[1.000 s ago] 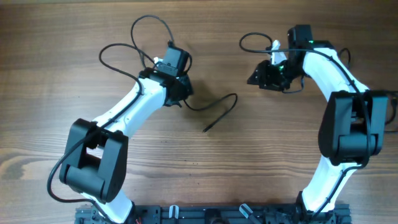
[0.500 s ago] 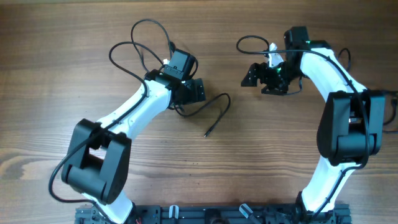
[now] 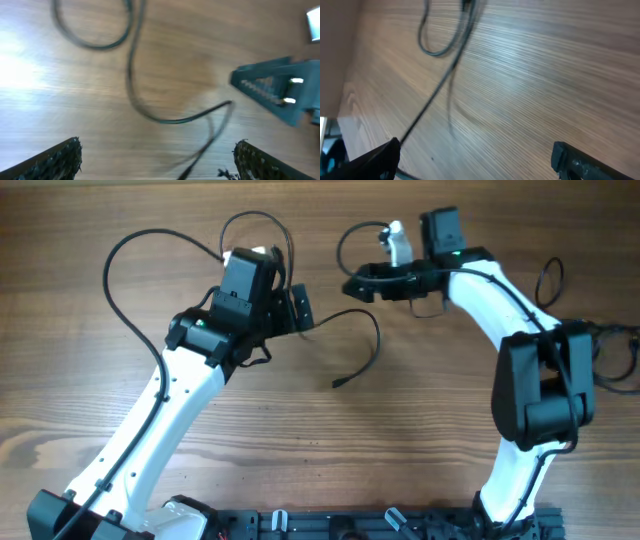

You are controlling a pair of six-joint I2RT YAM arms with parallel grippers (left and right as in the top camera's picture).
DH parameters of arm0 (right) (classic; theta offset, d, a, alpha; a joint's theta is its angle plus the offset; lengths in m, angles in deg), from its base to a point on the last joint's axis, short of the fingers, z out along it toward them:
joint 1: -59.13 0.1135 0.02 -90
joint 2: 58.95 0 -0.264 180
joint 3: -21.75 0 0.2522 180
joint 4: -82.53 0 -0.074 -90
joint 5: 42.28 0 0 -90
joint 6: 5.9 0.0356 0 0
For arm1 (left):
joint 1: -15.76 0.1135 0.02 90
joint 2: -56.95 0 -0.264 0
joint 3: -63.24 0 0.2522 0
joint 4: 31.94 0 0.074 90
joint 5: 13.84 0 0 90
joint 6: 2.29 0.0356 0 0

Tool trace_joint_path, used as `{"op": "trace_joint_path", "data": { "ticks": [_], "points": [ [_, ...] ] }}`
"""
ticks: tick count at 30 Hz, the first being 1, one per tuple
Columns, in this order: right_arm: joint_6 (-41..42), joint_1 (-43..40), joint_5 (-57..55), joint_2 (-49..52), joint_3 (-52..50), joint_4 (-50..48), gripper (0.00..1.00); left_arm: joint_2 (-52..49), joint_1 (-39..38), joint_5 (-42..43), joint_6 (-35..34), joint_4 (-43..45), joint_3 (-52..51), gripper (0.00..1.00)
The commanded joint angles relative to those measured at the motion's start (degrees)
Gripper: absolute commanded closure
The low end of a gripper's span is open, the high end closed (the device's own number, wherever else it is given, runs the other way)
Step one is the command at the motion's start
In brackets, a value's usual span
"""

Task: Untangle cables

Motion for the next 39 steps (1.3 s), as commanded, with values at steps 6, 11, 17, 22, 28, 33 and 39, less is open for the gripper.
{"op": "trace_joint_path", "data": {
  "ticks": [6,11,17,22,28,33,39],
  "points": [
    [-1.1,11.9,-3.4,-0.6,0.4,-4.3,0.04,-0.3,7.0,-11.9,-5.7,-11.5,0.6,0.00],
    [-1.2,16.8,-12.3,-0.6,0.4,-3.2,0.10,-0.9,9.2,-11.9,-5.6,-16.0,0.6,0.00],
    [-1.2,20.8,-23.9,-0.5,0.4,-1.4,0.28,-0.9,9.2,-11.6,-5.7,-16.2,0.6,0.00],
    [-6.6,20.7,-26.7,-0.5,0.4,5.2,0.57,-0.9,9.2,-11.7,-5.7,-16.2,0.6,0.00],
    [-3.7,19.8,-48.3,-0.5,0.4,18.5,0.96,-0.9,9.2,-11.7,-5.7,-16.2,0.6,0.00],
    [2.4,15.2,-50.4,-0.5,0.4,23.1,0.95,-0.9,9.2,-11.7,-5.7,-16.2,0.6,0.00],
    [3.7,13.8,-25.6,-0.5,0.4,5.0,0.44,-0.9,9.2,-11.7,-5.7,-16.2,0.6,0.00]
  ]
}}
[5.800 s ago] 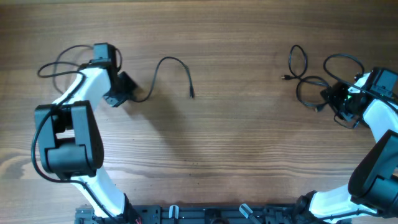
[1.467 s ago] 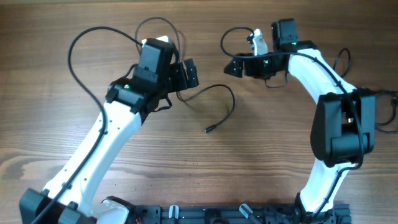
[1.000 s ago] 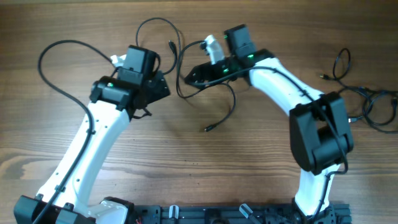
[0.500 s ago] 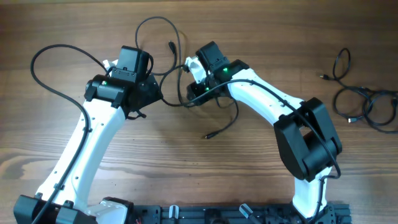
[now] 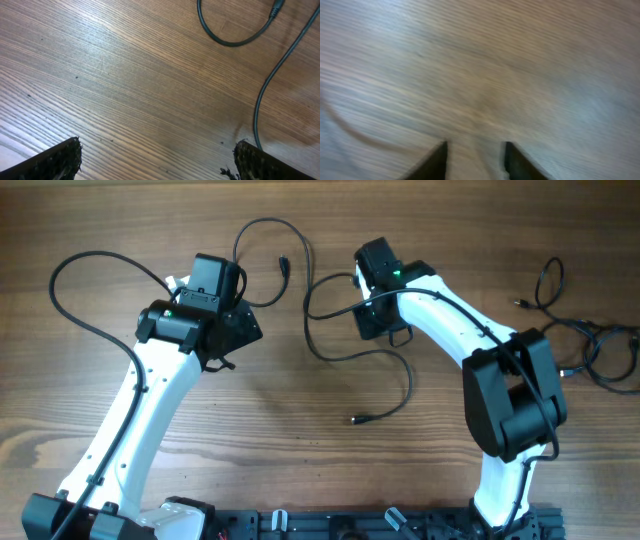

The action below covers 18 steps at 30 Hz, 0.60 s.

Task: Untangle cables

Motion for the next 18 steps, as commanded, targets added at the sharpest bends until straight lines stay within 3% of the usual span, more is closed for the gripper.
{"op": "trace_joint_path", "data": {
  "ticks": [1,6,10,14,16,17,18],
  "points": [
    [2.5,1.9,12.0,-0.5,0.7,-11.5,0.43,-0.5,0.2,-0.9,-1.0,0.1,0.6,0.00],
    [6.0,5.5,9.0,1.1,0.7,-23.5,0.41,-0.5,0.2,-0.9,-1.0,0.0,0.6,0.00],
    [9.6,9.4,-1.0,5.1,0.7,-26.2,0.41,-0.5,0.2,-0.9,-1.0,0.1,0.6,0.00],
    [10.3,11.9,-2.0,9.9,0.7,-29.7,0.46,-0.5,0.2,-0.9,-1.0,0.1,0.6,0.00],
    [11.8,13.1,-9.7,12.2,0.7,-29.2,0.59,-0.5,0.2,-0.9,-1.0,0.1,0.6,0.00],
    [16.1,13.4,-20.4,13.0,0.7,-26.0,0.78,-0.5,0.2,-0.9,-1.0,0.1,0.6,0.00],
    [17.1,13.3,-25.4,13.0,0.7,-24.0,0.88,-0.5,0.2,-0.9,-1.0,0.1,0.6,0.00]
  ]
}}
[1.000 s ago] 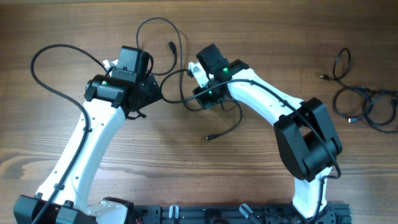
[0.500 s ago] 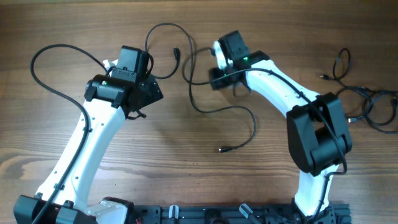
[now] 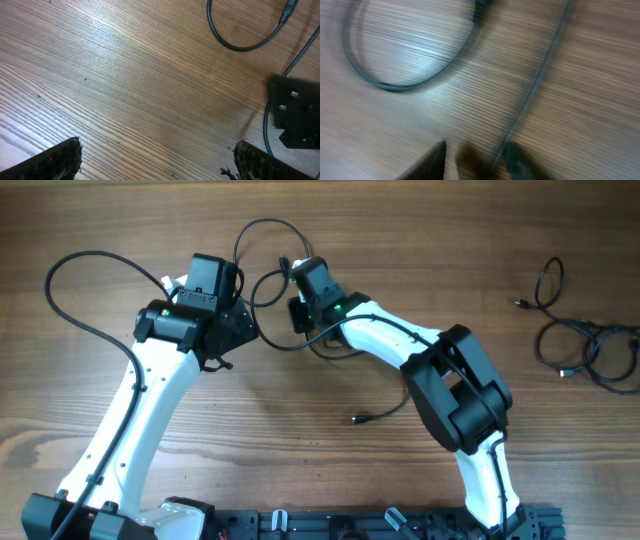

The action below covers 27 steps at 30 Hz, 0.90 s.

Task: Untangle cables

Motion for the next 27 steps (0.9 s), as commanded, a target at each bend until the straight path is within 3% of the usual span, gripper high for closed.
{"op": "trace_joint_path", "data": {
  "ticks": [1,4,11,18,23,27],
  "points": [
    [6.2,0.8,-21.2,3.4,-0.3,5.3,0.96,-0.4,-0.2,0.4,-1.0,0.3,0.6,0.00],
    [6.3,0.4,-24.5,2.8,-0.3,9.1,0.96,-0.4,-0.2,0.4,-1.0,0.3,0.6,0.00],
    [7.7,-6.2,-24.1,-9.4,0.8,26.2,0.96,-0.4,-0.2,0.4,-1.0,0.3,0.6,0.00],
    [10.7,-22.4,-23.6,-15.6,0.7,40.2,0.96,-0.4,-0.2,0.4,-1.0,0.3,0.6,0.00],
    [10.5,-35.2,-22.0,-15.5,0.0,43.9,0.96,-0.4,-0.2,0.4,-1.0,0.3,0.6,0.00],
    [6.7,-42.7,-12.2,-15.5,0.0,43.5,0.96,-0.4,-0.2,0.4,-1.0,0.3,0.6,0.00]
  ]
}}
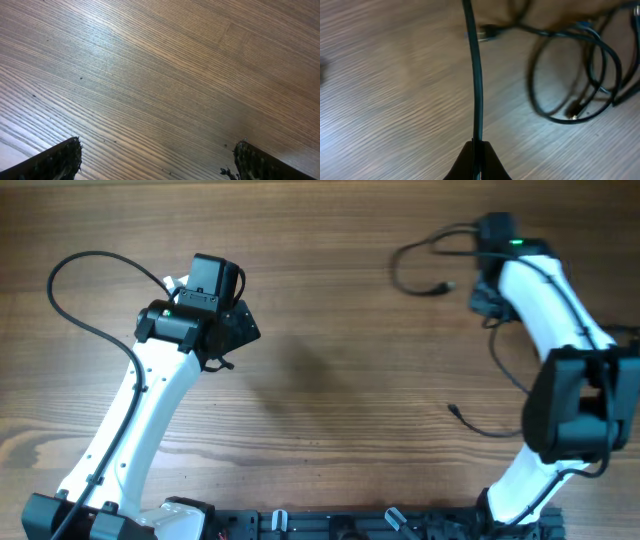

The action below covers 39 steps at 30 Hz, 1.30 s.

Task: Untangle cables

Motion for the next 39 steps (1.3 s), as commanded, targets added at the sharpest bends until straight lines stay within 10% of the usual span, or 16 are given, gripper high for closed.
{"op": "trace_joint_path", "data": {
  "ticks": [1,3,6,8,19,39],
  "points": [
    [-3.1,-5.6,10.0,0.0,-0.5,-0.2,0.96,-0.4,-0.1,-0.1,-1.0,0.2,0.6,0.00],
    [-3.2,-7.9,12.8,0.0,-0.5,-0.4,0.87,-0.4,-0.1,-0.1,-1.0,0.2,0.6,0.00],
    [-4.4,-9.0,13.7,0.0,-0.5,-0.7,0.21,-0.4,-0.1,-0.1,-1.0,0.2,0.6,0.00],
    [-4.4,-8.9,13.8,0.0,-0.5,-1.1,0.05,-0.4,-0.1,-0.1,-1.0,0.2,0.6,0.00],
    [-19.6,-5.9,38.4,0.1,-0.6,-7.1,0.02,-0.4,-0.1,-0.1,-1.0,0.2,0.6,0.00],
    [-20.3,1.0,38.6,0.1,-0.8,-20.6,0.00,-0.4,-0.1,-0.1,-1.0,0.2,0.6,0.00]
  ]
}}
